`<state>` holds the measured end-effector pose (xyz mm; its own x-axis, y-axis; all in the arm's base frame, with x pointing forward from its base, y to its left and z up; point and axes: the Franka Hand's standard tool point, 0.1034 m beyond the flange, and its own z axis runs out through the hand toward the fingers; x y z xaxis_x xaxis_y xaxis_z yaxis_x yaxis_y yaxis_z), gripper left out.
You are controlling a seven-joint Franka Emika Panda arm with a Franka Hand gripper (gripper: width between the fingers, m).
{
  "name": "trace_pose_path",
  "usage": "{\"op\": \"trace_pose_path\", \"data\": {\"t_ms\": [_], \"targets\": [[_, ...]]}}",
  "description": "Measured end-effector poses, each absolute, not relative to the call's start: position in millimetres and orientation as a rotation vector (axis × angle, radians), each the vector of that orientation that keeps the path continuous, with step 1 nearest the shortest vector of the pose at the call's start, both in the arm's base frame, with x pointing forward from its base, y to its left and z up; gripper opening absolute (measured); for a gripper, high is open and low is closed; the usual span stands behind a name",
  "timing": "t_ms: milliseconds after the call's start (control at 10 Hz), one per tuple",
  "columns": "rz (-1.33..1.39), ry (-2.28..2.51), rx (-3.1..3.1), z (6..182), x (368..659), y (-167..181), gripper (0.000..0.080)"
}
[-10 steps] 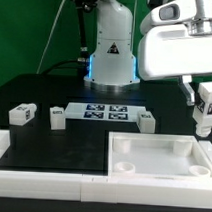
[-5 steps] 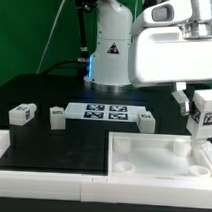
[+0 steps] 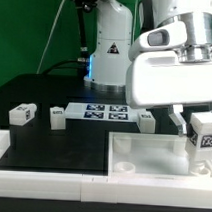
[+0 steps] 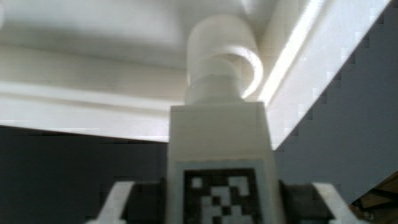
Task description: Assemble one leg
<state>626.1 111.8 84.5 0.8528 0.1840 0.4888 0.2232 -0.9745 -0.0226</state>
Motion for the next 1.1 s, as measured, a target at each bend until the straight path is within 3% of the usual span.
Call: {"op": "trace_pose_path", "data": {"t_ms": [600,1100], "targets": [[-0.782,-0.333,-2.942,71.1,621.8,117.7,0.0290],[-0.917,-0.324,-2.912,71.0,626.0,118.0,0.0290]]}}
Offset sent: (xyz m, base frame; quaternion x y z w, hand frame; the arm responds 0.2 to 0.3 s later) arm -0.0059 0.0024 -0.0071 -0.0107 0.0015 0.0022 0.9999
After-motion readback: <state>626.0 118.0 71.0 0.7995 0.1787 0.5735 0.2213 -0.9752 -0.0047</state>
